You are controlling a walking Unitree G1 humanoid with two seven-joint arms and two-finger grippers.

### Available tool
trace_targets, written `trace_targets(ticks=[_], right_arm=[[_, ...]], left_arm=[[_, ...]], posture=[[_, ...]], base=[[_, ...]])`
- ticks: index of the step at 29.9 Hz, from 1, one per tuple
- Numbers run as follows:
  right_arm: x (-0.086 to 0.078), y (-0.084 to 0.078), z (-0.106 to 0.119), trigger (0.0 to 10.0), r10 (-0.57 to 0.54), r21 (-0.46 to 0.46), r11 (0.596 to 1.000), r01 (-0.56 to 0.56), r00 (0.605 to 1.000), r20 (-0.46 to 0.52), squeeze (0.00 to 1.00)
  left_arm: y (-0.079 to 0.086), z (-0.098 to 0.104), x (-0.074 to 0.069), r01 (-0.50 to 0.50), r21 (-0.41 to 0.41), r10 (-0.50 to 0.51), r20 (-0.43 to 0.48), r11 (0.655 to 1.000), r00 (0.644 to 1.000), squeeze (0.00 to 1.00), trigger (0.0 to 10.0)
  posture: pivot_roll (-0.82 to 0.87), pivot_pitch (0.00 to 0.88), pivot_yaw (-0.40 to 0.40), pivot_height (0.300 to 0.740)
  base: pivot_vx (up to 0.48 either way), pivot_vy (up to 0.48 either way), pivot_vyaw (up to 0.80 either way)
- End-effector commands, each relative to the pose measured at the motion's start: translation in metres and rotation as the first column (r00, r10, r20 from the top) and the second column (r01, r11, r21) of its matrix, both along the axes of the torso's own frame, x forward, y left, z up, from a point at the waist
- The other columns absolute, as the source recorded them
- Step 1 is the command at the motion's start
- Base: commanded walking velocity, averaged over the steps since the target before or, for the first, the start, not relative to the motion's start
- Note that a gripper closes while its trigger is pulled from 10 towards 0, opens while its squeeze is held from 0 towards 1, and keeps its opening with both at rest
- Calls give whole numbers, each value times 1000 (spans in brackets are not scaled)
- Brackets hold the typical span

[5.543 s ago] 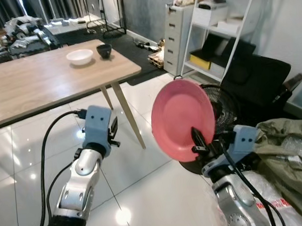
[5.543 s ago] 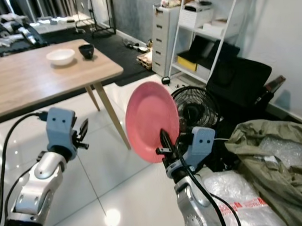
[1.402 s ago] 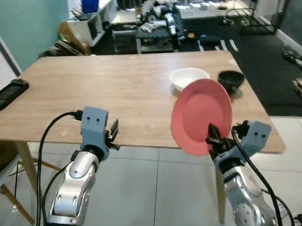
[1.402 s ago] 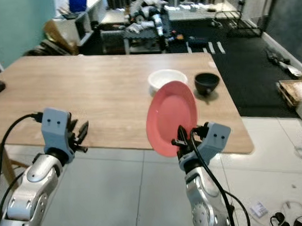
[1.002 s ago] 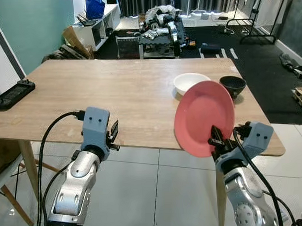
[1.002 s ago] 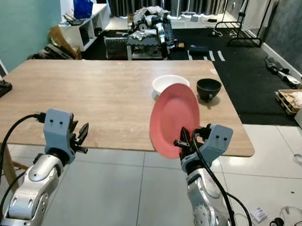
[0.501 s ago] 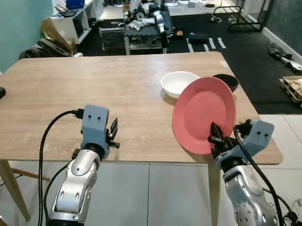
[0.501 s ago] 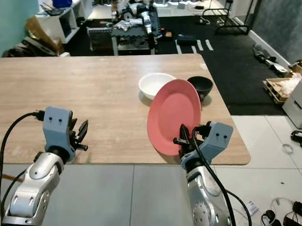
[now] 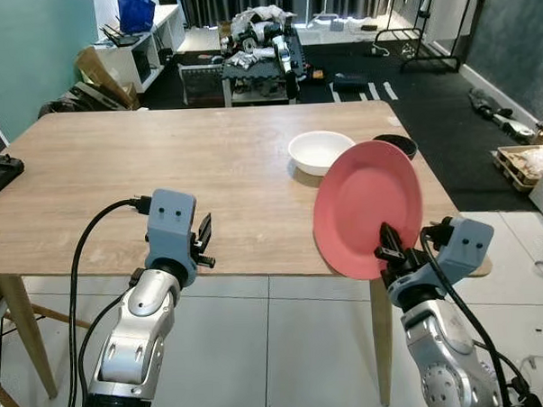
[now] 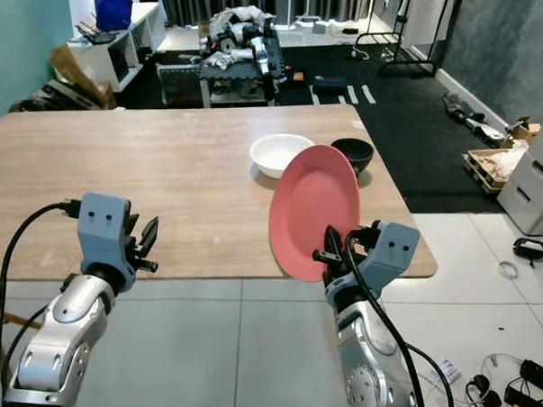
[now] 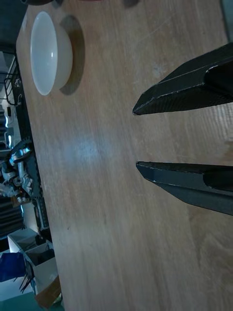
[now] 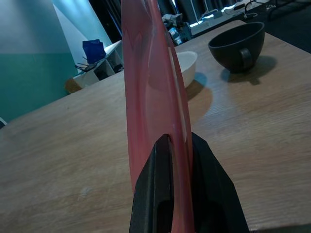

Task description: Setting the table

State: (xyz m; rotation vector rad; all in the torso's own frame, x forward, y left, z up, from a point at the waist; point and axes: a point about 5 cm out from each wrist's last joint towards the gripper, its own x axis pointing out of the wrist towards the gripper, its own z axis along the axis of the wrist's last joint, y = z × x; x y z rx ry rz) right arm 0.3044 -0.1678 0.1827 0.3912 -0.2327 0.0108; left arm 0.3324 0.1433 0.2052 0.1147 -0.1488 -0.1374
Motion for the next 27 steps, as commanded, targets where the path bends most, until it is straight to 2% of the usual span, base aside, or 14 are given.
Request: trace_targets(ticks=[1, 16, 18, 19, 20, 21, 22, 24, 27], right_arm=[[-1, 0, -6, 10000, 2, -4, 1000, -2, 1000, -25, 0], [0, -4, -2, 10000, -33, 20, 999, 33, 999, -7, 0], [4, -9, -4, 10000, -57, 168, 984, 65, 997, -55, 0], [11, -12, -10, 10000, -58, 319, 943, 91, 992, -111, 0], [11, -12, -10, 10000, -58, 319, 943, 91, 992, -111, 0], [16, -12, -13, 10000, -52, 404, 909, 102, 990, -133, 0], [16, -12, -13, 10000, -52, 404, 909, 102, 990, -133, 0], [24, -10, -14, 10000, -51, 475, 872, 117, 987, -150, 0], [39, 3, -16, 10000, 1, 575, 811, 108, 982, -186, 0]], left_arm=[[3, -4, 0, -16, 12, 16, -15, 1000, 1000, 0, 10000], [1, 1, -2, 0, 12, 0, 15, 1000, 1000, 0, 10000], [2, 0, -3, 2, 19, -2, 15, 1000, 1000, 0, 10000], [3, -1, -4, 1, 17, -1, 10, 1000, 1000, 0, 10000], [3, -1, -4, 1, 17, -1, 10, 1000, 1000, 0, 10000], [4, -1, -4, 1, 16, -1, 8, 1000, 1000, 0, 10000], [4, -1, -4, 1, 16, -1, 8, 1000, 1000, 0, 10000], [3, 0, -4, 2, 13, -3, 7, 1000, 1000, 0, 10000], [2, 0, -5, 5, 10, -5, 8, 1000, 1000, 0, 10000]], posture=[[61, 72, 127, 740], [65, 75, 125, 740], [66, 76, 126, 740], [72, 77, 124, 740], [72, 77, 124, 740], [74, 79, 124, 740], [74, 79, 124, 740], [79, 82, 123, 740], [93, 88, 117, 740]], base=[[0, 0, 0], [0, 0, 0], [0, 0, 0], [0, 0, 0], [0, 0, 0], [0, 0, 0], [0, 0, 0], [0, 0, 0], [0, 0, 0]])
